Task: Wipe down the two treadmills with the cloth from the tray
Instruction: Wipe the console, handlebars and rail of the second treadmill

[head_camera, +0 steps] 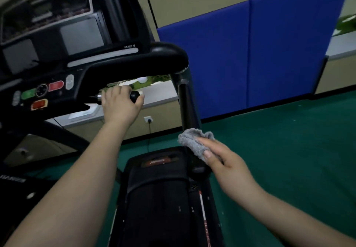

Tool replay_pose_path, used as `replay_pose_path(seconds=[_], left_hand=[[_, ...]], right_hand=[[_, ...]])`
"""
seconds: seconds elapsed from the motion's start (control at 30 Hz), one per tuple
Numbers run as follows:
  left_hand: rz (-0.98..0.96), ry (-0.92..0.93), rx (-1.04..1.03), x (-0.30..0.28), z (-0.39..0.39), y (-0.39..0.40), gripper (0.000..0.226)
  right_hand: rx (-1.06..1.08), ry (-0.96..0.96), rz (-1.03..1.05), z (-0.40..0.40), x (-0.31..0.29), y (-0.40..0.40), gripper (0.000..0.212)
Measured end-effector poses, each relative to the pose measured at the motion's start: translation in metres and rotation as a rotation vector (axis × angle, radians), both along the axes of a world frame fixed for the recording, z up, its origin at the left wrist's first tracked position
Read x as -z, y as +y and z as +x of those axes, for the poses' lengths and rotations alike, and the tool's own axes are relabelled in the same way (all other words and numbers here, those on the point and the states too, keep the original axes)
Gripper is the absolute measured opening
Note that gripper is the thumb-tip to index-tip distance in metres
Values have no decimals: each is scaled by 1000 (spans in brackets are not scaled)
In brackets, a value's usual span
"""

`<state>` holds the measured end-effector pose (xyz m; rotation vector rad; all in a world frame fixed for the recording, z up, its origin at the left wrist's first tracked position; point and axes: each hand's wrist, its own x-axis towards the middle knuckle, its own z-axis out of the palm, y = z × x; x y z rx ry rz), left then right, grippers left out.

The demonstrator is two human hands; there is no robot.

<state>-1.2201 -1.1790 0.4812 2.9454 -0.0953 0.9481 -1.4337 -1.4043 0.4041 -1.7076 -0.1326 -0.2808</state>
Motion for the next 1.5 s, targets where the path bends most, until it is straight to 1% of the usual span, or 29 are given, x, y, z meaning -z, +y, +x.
replay_pose_path(seconds=[0.1, 0.2, 0.23, 0.3, 0.33, 0.4, 0.47, 0.53, 0.57, 0.63, 0.73, 0.8, 0.83, 0.9, 0.97, 1.03, 1.1, 1.23, 1.33, 1.4, 1.5], left_hand=[[-4, 65, -17, 0, -6, -3, 52], [-60, 195, -13, 0, -37, -14, 63], [-106, 214, 7, 1, -55, -22, 61], [-252, 207, 78, 7, -102, -42, 43], [-350, 210, 111, 13, -128, -53, 34], [-520, 265, 151, 28, -175, -76, 23], [-603, 340, 187, 43, -208, -97, 20], [-660, 425, 171, 51, -220, -112, 26], [-643, 438, 163, 52, -221, -116, 32], [-527, 421, 148, 49, -217, -119, 41], [-355, 454, 113, 38, -210, -124, 38], [-295, 493, 94, 35, -209, -129, 37], [-286, 498, 90, 35, -210, -130, 37], [-305, 500, 80, 35, -210, -131, 38], [-332, 499, 68, 36, -209, -132, 44], [-343, 486, 67, 37, -209, -133, 50], [-347, 471, 77, 38, -209, -134, 49], [-379, 457, 88, 38, -210, -135, 35], [-405, 464, 97, 38, -208, -133, 32], [-412, 467, 106, 39, -208, -133, 32], [-419, 463, 106, 40, -208, -132, 31]], right_hand=[[-42, 51, 33, 28, 0, -6, 39], [-79, 74, 110, 44, 4, -12, 39], [-93, 76, 138, 43, 6, -13, 39], [-105, 73, 194, 29, 12, -13, 39], [-98, 46, 212, 18, 15, -11, 38], [-78, -27, 221, -6, 26, -6, 39], [-84, -69, 245, -17, 35, -1, 42], [-94, -70, 281, -6, 39, -1, 43], [-98, -55, 297, 8, 40, -1, 43], [-127, 6, 331, 45, 41, -5, 43], [-143, 70, 410, 89, 42, -11, 43], [-129, 87, 451, 81, 39, -10, 43], [-128, 84, 481, 66, 38, -8, 44], [-158, 47, 567, 25, 40, -1, 47], [-197, 16, 618, 6, 47, 2, 47], [-168, 19, 542, 30, 48, 0, 44], [-98, 12, 424, 73, 48, 0, 43], [-87, 61, 366, 173, 40, -10, 41], [-141, 100, 353, 223, 32, -22, 42], [-172, 134, 370, 234, 32, -26, 43], [-134, 132, 375, 207, 32, -18, 43]])
